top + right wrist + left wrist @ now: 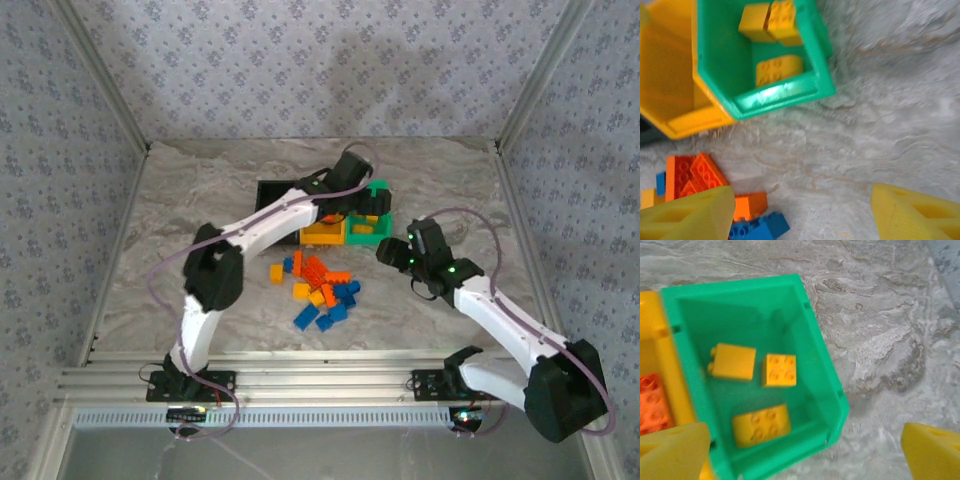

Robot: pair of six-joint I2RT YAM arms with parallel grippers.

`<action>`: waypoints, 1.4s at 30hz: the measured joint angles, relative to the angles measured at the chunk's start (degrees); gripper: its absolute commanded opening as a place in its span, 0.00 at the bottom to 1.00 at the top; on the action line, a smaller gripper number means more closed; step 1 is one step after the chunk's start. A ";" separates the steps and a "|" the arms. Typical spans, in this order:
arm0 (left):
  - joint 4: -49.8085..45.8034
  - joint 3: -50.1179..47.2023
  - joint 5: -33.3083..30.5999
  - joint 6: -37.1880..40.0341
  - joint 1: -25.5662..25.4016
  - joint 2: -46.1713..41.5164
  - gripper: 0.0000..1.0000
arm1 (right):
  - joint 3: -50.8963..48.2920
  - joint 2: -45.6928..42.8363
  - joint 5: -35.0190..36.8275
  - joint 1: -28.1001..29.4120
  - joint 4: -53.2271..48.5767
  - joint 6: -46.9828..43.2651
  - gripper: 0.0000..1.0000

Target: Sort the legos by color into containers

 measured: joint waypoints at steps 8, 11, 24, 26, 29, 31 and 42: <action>10.99 -33.07 -0.98 -2.54 -0.37 -30.32 1.00 | 0.61 10.80 -1.27 9.31 2.14 -3.34 0.76; 11.98 -43.89 -2.67 -4.09 -0.37 -39.06 1.00 | 2.10 15.34 -1.49 11.85 2.58 -5.01 0.75; 7.04 -66.99 -10.40 -10.88 -0.31 -60.02 1.00 | 5.03 23.74 -0.52 15.82 3.06 -7.93 0.62; 6.40 -67.93 -11.28 -11.56 -0.31 -61.09 1.00 | 5.31 23.89 -0.11 15.93 2.89 -7.82 0.57; 6.19 -68.52 -11.93 -12.13 -0.28 -61.79 1.00 | 5.38 23.89 1.49 16.04 1.77 -7.21 0.51; 6.05 -68.57 -12.09 -12.15 -0.28 -61.99 1.00 | 5.33 23.89 2.62 16.02 1.01 -6.82 0.50; 5.40 -68.96 -12.11 -12.57 0.46 -62.10 1.00 | 4.90 23.67 3.76 15.08 0.04 -5.77 0.46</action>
